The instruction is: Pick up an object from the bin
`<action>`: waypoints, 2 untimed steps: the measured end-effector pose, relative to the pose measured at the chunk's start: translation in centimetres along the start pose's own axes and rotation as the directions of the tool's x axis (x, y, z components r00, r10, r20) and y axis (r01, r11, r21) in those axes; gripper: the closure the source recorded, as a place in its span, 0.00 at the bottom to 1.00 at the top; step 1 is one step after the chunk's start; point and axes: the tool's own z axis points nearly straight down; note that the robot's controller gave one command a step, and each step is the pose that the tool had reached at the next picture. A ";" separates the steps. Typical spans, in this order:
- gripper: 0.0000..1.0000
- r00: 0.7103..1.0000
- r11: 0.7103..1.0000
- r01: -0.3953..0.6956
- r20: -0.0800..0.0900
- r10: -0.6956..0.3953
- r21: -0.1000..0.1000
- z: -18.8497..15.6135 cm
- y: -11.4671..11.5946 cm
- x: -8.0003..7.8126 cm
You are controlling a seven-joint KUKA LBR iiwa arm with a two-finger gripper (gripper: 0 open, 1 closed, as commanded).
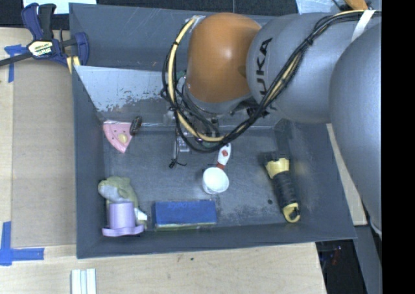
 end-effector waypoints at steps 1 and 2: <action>0.00 1.000 1.000 -0.004 0.009 0.004 -0.001 -0.5 -0.1 -0.2; 0.00 0.941 0.941 -0.338 0.005 0.338 -0.002 9.1 8.3 -3.4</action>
Offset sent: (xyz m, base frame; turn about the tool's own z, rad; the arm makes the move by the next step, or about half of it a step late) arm 0.0330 0.0832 -0.0910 0.3473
